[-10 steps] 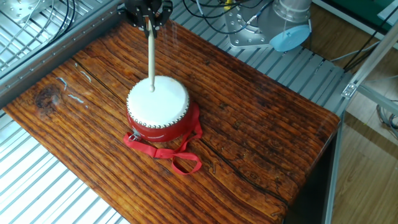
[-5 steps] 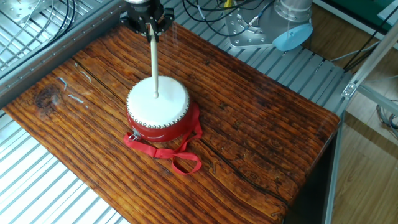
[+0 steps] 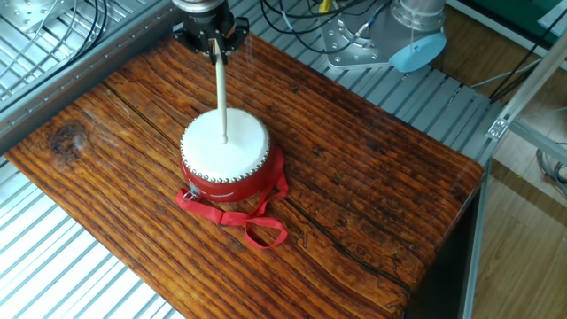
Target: Play the drum
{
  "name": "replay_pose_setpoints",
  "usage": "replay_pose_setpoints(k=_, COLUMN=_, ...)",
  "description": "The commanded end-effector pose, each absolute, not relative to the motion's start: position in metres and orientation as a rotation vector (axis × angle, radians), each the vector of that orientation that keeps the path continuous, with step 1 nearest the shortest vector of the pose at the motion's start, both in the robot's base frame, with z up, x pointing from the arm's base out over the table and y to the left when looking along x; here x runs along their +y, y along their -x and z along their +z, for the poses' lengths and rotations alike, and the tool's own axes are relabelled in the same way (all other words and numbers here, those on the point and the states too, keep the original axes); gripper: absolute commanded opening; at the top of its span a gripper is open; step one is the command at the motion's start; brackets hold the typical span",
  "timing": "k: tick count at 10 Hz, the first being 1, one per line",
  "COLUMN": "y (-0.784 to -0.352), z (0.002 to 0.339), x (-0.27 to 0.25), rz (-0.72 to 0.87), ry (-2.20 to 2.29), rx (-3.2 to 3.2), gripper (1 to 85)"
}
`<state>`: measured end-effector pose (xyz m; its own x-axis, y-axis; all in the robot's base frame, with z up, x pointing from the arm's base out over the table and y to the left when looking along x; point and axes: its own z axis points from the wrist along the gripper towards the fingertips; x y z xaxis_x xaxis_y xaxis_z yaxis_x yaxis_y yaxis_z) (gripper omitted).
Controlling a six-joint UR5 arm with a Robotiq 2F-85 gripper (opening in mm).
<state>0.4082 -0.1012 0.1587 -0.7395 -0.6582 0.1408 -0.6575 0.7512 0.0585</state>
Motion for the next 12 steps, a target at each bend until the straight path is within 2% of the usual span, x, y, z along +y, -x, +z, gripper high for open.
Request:
replay_pose_setpoints(k=1, y=-0.403, z=0.16, x=-0.092, rz=-0.068, ry=-1.019, rx=-2.793, gripper=1.0)
replay_pose_setpoints(k=2, y=-0.398, z=0.162, x=-0.108, rz=0.005, ry=-1.029, rx=-2.745, gripper=1.0)
replay_pose_setpoints(k=5, y=-0.399, z=0.155, x=-0.116, rz=0.035, ry=-1.044, rx=-2.711, gripper=1.0)
replay_pose_setpoints(k=8, y=-0.389, z=0.18, x=-0.17, rz=0.333, ry=-1.031, rx=-2.524, gripper=1.0)
replay_pose_setpoints(k=12, y=-0.38, z=0.199, x=-0.13, rz=0.195, ry=-0.966, rx=-2.541, gripper=1.0)
